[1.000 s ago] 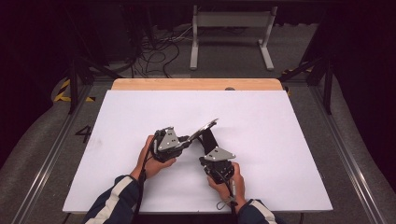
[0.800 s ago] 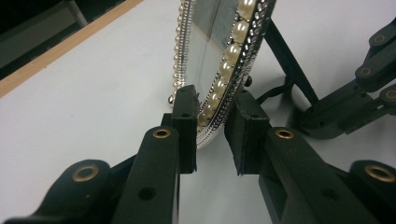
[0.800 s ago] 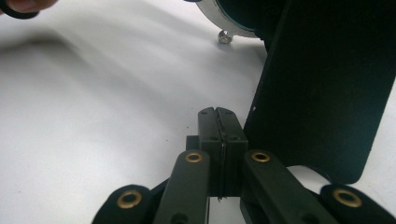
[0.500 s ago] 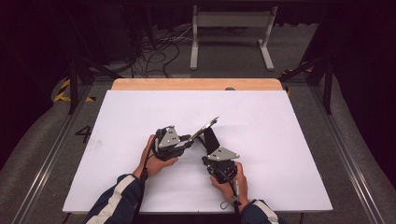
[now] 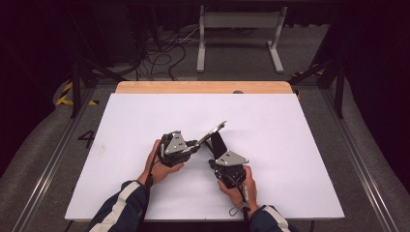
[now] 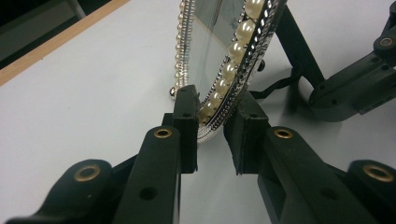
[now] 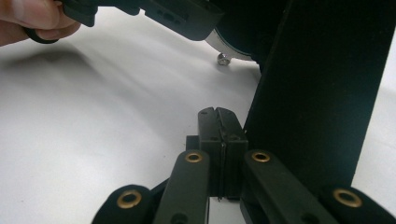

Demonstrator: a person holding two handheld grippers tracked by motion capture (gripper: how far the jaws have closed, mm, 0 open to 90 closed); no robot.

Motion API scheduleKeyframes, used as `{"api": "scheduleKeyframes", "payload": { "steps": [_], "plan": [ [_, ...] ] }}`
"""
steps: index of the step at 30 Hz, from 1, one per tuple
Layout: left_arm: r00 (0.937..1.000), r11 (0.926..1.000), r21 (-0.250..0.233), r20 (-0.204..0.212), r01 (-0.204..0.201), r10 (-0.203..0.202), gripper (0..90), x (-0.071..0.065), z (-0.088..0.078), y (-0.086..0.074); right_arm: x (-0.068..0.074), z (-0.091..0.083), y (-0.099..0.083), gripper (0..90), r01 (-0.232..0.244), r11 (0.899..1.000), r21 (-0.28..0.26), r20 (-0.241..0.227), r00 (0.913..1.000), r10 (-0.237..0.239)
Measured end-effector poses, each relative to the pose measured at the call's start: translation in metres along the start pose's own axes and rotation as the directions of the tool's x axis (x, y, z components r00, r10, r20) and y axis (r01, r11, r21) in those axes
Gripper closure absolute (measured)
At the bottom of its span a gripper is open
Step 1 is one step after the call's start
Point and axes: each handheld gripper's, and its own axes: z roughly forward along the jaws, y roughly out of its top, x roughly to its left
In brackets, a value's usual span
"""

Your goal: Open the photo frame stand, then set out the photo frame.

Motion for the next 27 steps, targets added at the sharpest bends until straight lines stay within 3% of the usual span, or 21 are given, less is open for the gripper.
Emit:
{"api": "scheduleKeyframes", "payload": {
  "steps": [19, 27],
  "plan": [
    [0.9996, 0.9994, 0.019, -0.002, -0.028, 0.028, 78.2, -0.005, -0.006, 0.001, -0.003, 0.0, 0.0, 90.0, -0.019, 1.0, 0.005, -0.024, 0.9995, 0.019],
    [0.9975, 0.9966, 0.044, 0.008, -0.07, 0.07, 78.8, -0.01, -0.01, 0.004, -0.003, -0.003, 0.003, 90.0, -0.024, 1.0, 0.015, -0.019, 0.9995, 0.024]
  ]
}}
